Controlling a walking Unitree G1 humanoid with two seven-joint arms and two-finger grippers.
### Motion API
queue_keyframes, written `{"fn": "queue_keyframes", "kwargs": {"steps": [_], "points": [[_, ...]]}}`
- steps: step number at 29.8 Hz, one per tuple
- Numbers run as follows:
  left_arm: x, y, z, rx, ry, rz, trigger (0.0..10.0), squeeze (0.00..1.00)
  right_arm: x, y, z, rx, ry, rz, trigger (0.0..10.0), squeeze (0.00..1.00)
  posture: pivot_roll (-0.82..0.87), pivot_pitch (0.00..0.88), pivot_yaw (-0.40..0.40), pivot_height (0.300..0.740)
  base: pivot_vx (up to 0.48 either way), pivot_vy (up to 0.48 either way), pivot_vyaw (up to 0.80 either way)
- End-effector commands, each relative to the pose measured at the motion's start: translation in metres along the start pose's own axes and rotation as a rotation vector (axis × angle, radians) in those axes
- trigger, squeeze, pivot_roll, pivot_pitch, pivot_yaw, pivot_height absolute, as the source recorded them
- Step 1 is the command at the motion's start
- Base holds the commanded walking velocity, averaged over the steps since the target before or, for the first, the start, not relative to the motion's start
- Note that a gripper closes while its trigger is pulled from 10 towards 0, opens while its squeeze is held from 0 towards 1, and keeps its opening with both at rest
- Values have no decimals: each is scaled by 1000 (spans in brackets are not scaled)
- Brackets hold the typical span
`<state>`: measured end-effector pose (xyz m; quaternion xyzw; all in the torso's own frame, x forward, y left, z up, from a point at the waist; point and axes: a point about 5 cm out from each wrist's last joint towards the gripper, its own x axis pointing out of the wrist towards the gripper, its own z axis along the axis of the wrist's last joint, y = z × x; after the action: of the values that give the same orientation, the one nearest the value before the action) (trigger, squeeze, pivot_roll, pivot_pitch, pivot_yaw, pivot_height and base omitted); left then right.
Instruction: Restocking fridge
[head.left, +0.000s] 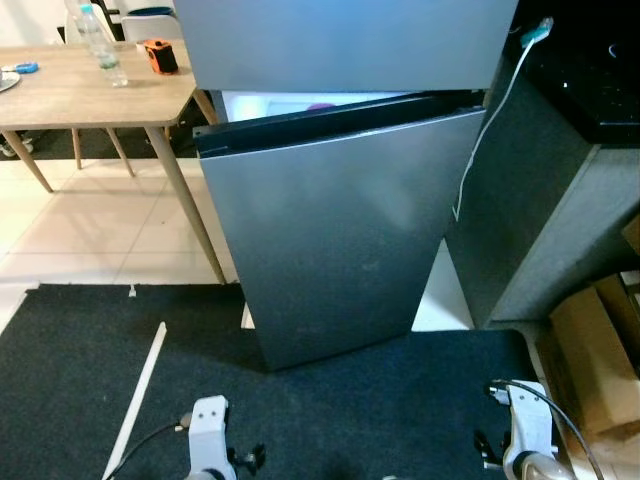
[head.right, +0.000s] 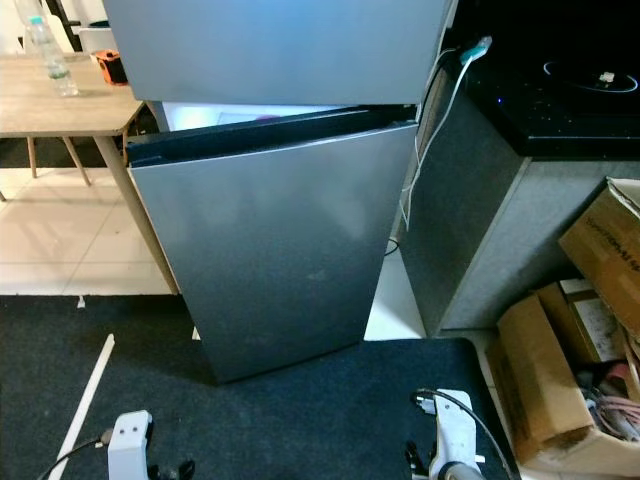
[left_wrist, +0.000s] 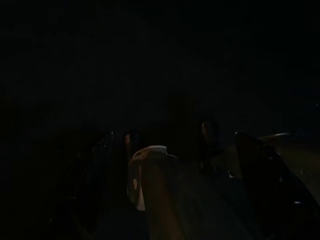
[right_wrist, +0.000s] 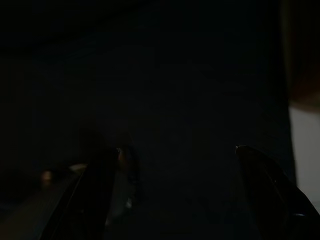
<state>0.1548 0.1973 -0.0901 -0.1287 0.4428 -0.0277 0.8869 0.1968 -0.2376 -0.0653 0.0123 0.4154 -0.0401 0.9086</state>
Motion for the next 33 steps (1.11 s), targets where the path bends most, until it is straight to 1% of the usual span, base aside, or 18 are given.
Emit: {"fn": "queue_keyframes", "kwargs": {"steps": [1, 6, 9, 14, 22, 31, 33], "points": [[0, -3, -5, 12, 25, -16, 10000, 0, 0, 3, 0, -28, 3, 16, 10000, 0, -30, 32, -1, 740, 244, 0, 0], [0, -4, -7, 10, 31, -17, 10000, 0, 0, 3, -5, -29, 22, 19, 10000, 0, -26, 31, -3, 740, 250, 0, 0], [-1, -5, -12, 21, 57, -25, 10000, 0, -3, 2, -16, -25, 49, 20, 10000, 0, -28, 31, -2, 740, 266, 0, 0], [-1, -6, -15, 27, 69, -28, 10000, 0, -6, -1, -25, -23, 74, 16, 10000, 0, -28, 31, -2, 740, 269, 0, 0], [-2, -4, -14, 32, 70, -27, 10000, 0, -6, 0, -26, -26, 81, 19, 10000, 0, -31, 27, 2, 740, 272, 0, 0], [-1, -4, -12, 43, 67, -26, 10000, 0, -5, 1, -22, -29, 68, 29, 10000, 0, -30, 22, 4, 740, 266, 0, 0], [-1, -4, -12, 43, 67, -24, 10000, 0, -5, 1, -22, -31, 66, 30, 10000, 0, -29, 19, 4, 740, 0, 0, 0]]}}
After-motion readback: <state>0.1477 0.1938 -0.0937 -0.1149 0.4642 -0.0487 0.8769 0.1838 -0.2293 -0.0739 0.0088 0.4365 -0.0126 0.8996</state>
